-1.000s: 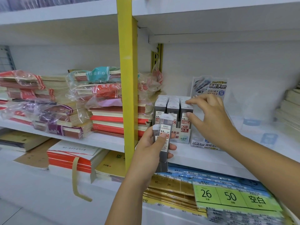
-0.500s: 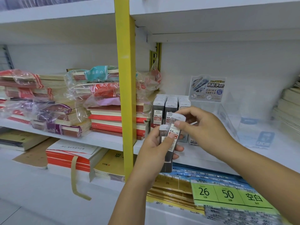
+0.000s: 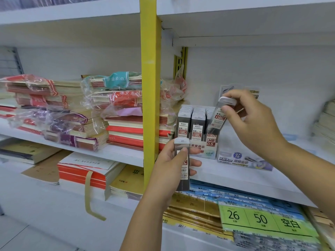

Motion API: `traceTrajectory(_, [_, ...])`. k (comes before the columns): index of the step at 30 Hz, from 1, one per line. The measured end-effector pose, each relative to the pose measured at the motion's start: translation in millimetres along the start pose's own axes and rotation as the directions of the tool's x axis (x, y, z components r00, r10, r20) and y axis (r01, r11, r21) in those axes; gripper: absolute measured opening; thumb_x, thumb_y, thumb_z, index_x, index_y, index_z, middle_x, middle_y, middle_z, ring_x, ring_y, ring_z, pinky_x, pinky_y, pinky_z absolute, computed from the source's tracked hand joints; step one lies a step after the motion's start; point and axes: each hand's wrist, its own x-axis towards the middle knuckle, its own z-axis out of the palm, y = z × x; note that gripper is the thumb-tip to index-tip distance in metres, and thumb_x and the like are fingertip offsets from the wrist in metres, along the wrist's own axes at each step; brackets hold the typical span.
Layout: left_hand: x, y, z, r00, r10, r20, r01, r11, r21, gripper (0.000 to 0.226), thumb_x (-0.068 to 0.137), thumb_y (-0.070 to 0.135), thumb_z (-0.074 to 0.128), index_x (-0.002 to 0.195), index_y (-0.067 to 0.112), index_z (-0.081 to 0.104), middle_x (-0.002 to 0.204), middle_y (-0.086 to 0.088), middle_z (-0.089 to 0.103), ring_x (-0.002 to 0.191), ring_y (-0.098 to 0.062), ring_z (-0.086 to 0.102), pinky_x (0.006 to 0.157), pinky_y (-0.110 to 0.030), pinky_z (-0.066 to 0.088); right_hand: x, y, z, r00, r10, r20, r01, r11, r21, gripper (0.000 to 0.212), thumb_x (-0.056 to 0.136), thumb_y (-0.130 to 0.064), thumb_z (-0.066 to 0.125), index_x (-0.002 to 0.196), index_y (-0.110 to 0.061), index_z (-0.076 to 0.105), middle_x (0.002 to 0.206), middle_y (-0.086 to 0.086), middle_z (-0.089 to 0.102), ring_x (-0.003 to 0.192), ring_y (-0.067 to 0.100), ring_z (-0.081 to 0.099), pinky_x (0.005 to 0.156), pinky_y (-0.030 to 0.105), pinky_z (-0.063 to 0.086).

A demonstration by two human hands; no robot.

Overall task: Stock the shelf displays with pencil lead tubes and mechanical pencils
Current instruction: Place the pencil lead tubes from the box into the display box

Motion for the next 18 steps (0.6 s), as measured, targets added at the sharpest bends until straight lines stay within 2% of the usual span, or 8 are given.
traceTrajectory(4, [0, 0, 0, 1.000, 0.001, -0.004, -0.001, 1.000, 0.002, 0.022, 0.106, 0.020, 0.045, 0.114, 0.032, 0.061, 0.101, 0.005, 0.077, 0.081, -0.013, 0.074, 0.066, -0.024, 0.059, 1, 4, 6, 0.996, 0.055, 0.068, -0.054, 0.998, -0.017, 0.019, 0.092, -0.024, 0.060, 0.110, -0.022, 0.061, 0.097, -0.009, 0.058, 0.083, 0.008, 0.054, 0.076, 0.030, 0.048])
traceTrajectory(7, [-1, 0, -1, 1.000, -0.001, -0.012, 0.001, 1.000, -0.005, 0.021, 0.105, 0.020, 0.046, 0.113, 0.032, 0.062, 0.101, 0.005, 0.077, 0.080, -0.014, 0.074, 0.066, -0.025, 0.059, 3, 5, 12, 0.995, 0.066, 0.082, -0.059, 0.995, -0.083, 0.023, 0.091, -0.027, 0.061, 0.114, -0.022, 0.063, 0.097, -0.010, 0.054, 0.079, 0.003, 0.051, 0.071, 0.016, 0.041])
traceTrajectory(9, [-1, 1, -1, 1.000, -0.003, -0.011, 0.003, 1.000, -0.009, 0.021, 0.105, 0.020, 0.046, 0.113, 0.032, 0.062, 0.100, 0.004, 0.077, 0.080, -0.014, 0.074, 0.067, -0.025, 0.059, 1, 6, 18, 0.991, 0.073, 0.116, -0.055, 0.988, -0.147, 0.028, 0.091, -0.028, 0.061, 0.118, -0.023, 0.063, 0.095, -0.009, 0.049, 0.075, 0.003, 0.047, 0.065, 0.012, 0.033])
traceTrajectory(11, [-1, 1, -1, 1.000, -0.002, -0.010, 0.002, 1.000, -0.008, 0.021, 0.105, 0.020, 0.046, 0.113, 0.032, 0.062, 0.100, 0.005, 0.077, 0.081, -0.014, 0.074, 0.066, -0.025, 0.059, -3, 9, 24, 0.986, 0.096, 0.136, -0.068, 0.978, -0.200, 0.033, 0.091, -0.029, 0.062, 0.123, -0.022, 0.062, 0.095, -0.009, 0.044, 0.077, 0.006, 0.044, 0.063, 0.016, 0.031])
traceTrajectory(15, [-2, 2, -1, 1.000, -0.001, -0.004, 0.000, 1.000, -0.025, 0.023, 0.105, 0.021, 0.048, 0.110, 0.035, 0.065, 0.102, 0.002, 0.077, 0.087, -0.017, 0.075, 0.070, -0.026, 0.060, -13, 14, 28, 0.989, 0.115, 0.093, -0.090, 0.966, -0.243, 0.040, 0.091, -0.029, 0.062, 0.130, -0.021, 0.059, 0.101, -0.004, 0.044, 0.083, 0.010, 0.044, 0.069, 0.027, 0.038])
traceTrajectory(18, [-3, 4, -1, 1.000, -0.001, 0.009, 0.001, 0.999, -0.055, 0.028, 0.103, 0.023, 0.052, 0.102, 0.044, 0.071, 0.104, 0.000, 0.077, 0.094, -0.019, 0.075, 0.075, -0.028, 0.061, -14, 16, 29, 0.983, 0.165, 0.083, -0.133, 0.944, -0.303, 0.043, 0.092, -0.034, 0.059, 0.134, -0.026, 0.056, 0.108, -0.001, 0.044, 0.087, 0.011, 0.041, 0.067, 0.028, 0.039])
